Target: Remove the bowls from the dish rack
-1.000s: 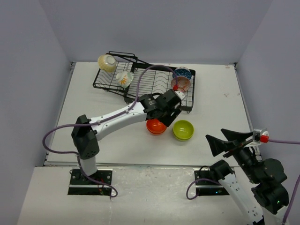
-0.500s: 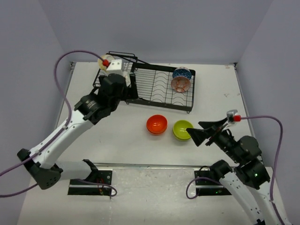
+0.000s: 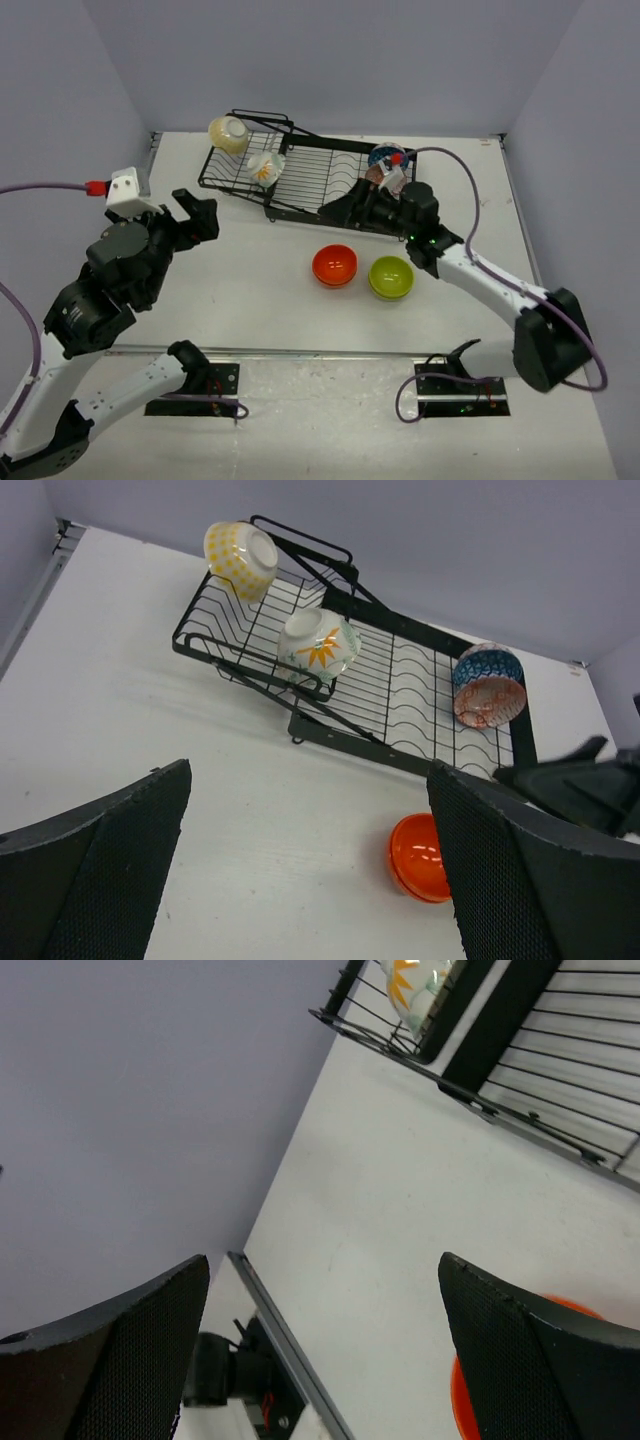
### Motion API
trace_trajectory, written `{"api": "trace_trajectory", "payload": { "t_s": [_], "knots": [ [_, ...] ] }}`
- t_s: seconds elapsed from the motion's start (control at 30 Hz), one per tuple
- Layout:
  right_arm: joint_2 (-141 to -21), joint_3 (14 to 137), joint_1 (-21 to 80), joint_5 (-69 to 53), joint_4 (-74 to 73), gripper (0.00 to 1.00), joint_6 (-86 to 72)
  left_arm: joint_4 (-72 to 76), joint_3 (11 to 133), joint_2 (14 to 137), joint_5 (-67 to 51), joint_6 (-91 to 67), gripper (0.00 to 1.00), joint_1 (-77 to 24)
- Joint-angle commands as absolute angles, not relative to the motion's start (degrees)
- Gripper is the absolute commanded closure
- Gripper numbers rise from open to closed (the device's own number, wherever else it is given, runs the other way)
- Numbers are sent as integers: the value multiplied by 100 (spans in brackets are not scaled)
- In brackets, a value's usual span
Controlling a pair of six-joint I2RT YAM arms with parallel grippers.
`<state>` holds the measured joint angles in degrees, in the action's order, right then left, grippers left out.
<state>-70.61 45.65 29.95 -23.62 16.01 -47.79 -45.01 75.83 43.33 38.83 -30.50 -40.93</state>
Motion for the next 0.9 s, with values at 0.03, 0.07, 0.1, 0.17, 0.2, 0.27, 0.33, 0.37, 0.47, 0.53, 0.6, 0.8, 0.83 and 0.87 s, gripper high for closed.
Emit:
{"api": "trace_trajectory", "payload": {
  "t_s": [0.03,0.07,0.1,0.17,0.2,0.27,0.33,0.37,0.47,0.53,0.6,0.8,0.83,0.87],
  "knots": [
    [-8391,5536,3181,-2585,3119,4,-5571,-4422,6883,3780,3700,-2549,0,-4069],
    [-8863,5868,3251,-2436,3277,4,-5703,-4395,6673,3597,3831,-2488,0,-4069],
    [-9103,6071,3278,-2374,3304,4,-5730,-4360,6593,3516,3919,-2479,0,-4078],
    [-9795,6641,3339,-2259,3340,4,-5896,-4263,6295,3271,4165,-2478,0,-4069],
    [-10017,6827,3340,-2154,3340,4,-5993,-4080,6189,3183,4227,-2461,0,-4069],
    [-10578,7206,3349,-2057,3532,4,-6213,-3868,5828,2920,4438,-2391,0,-4069],
    [-10853,7478,3349,-1855,3612,4,-6301,-3569,5504,2760,4718,-2364,0,-4078],
    [-10968,7540,3349,-1785,3586,4,-6363,-3481,5406,2638,4763,-2329,0,-4069],
    [-11232,7664,3375,-1433,3507,3,-6407,-3357,5273,2497,4843,-2355,0,-4078],
    [-11521,8040,3392,-1441,3288,3,-6320,-3410,5256,2435,4904,-2478,0,-4069],
    [-11933,8348,3392,-1616,3226,3,-6276,-3419,5186,2365,4957,-2531,0,-4069],
    [-12550,9044,3419,-1706,3049,3,-6398,-3348,4957,2276,4939,-2461,0,-4061],
    [-12586,9035,3419,-1653,3058,3,-6442,-3357,4957,2268,4939,-2470,0,-4061],
    [-12595,9026,3410,-1565,3059,3,-6442,-3357,4957,2259,4939,-2470,0,-4061]
  ]
}}
